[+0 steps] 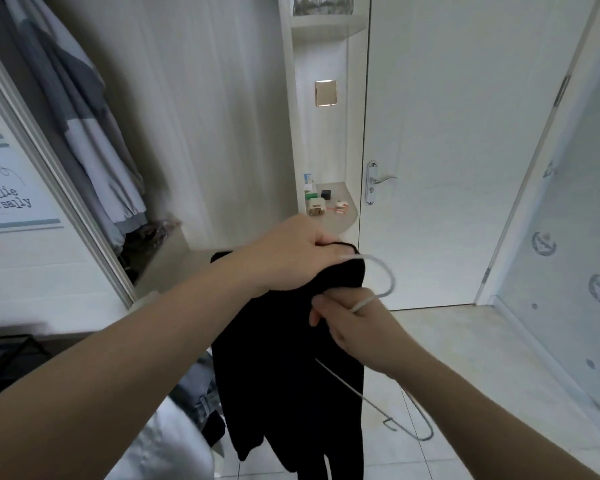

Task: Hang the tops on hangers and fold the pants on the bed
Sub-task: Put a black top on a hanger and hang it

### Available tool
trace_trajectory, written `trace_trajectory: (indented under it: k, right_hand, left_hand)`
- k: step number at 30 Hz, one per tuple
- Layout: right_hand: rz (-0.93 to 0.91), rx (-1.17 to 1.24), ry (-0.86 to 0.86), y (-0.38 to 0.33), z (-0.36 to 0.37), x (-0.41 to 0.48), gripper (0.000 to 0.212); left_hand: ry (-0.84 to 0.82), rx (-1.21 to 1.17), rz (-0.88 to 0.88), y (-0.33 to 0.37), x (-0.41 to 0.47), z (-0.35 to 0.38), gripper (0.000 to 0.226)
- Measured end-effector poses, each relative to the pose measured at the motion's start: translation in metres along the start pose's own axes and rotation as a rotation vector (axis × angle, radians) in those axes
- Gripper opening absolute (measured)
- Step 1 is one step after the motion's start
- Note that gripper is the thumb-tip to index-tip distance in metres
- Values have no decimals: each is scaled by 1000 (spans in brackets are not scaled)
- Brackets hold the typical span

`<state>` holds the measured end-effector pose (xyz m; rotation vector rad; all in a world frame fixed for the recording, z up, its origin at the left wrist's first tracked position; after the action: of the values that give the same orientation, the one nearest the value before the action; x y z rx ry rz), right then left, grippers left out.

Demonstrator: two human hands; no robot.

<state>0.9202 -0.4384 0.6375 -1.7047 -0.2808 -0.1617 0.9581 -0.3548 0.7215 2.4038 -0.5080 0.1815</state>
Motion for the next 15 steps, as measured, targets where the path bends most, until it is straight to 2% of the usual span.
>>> trace_trajectory:
  k: [3, 5, 7, 11, 15]
  right_hand:
    - [20, 136, 18, 5, 6, -3, 33]
    - [53, 265, 50, 5, -9, 0, 30]
    - [22, 265, 71, 1, -27, 5, 29]
    - [-53, 289, 184, -11, -45, 14, 45]
    - [-130, 158, 269, -18, -37, 21, 44]
  left_hand:
    - [-91, 62, 46, 2, -7, 10, 42]
    - [-62, 279, 170, -1, -11, -4, 56]
    - [-44, 500, 263, -9, -18, -19, 67]
    - [-22, 616, 348, -15, -38, -9, 56]
    - [86, 627, 363, -5, -44, 16, 44]
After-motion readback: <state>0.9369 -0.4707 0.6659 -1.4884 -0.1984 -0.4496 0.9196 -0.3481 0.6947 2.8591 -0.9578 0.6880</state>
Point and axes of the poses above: each hand's wrist, its own x-axis towards the middle knuckle, its own z-axis out of the palm, y = z × x, the point moved 8 cm from there along x, towards the middle knuckle, and after that the axes turned 14 degrees about y, right-handed, at the moved point
